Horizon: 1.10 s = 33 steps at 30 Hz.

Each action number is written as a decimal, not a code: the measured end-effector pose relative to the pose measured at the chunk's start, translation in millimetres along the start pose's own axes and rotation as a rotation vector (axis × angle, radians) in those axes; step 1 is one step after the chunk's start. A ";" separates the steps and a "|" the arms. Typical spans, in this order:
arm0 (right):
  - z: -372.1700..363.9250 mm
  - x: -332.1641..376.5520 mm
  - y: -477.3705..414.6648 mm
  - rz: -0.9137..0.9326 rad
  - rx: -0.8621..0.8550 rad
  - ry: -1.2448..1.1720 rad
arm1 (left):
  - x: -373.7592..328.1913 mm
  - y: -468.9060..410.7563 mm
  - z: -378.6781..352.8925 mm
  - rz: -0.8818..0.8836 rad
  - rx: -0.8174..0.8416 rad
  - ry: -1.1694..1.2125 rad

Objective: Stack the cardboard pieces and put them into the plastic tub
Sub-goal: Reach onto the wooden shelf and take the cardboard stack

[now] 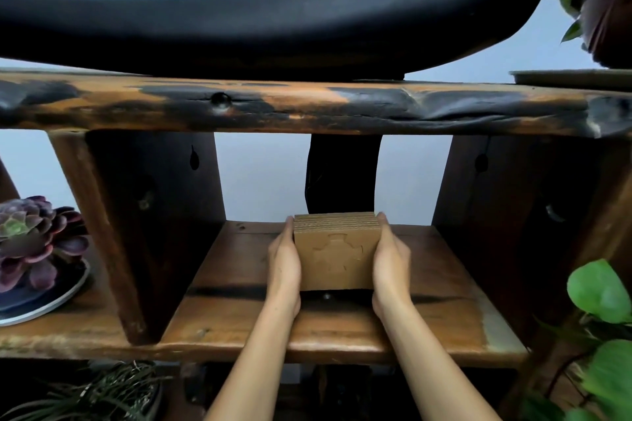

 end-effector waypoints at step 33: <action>28.4 -6.1 -0.7 0.196 0.425 0.171 | -5.0 32.0 -1.1 -0.003 0.028 -0.105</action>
Point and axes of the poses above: each hand's wrist, its own y-axis away from the middle knuckle, its own z-axis out of the back of the hand, x = y × z, the point moved 6 cm from there along -y, towards the middle knuckle, and after that the axes turned 14 degrees about -z, right-handed, at the moved point
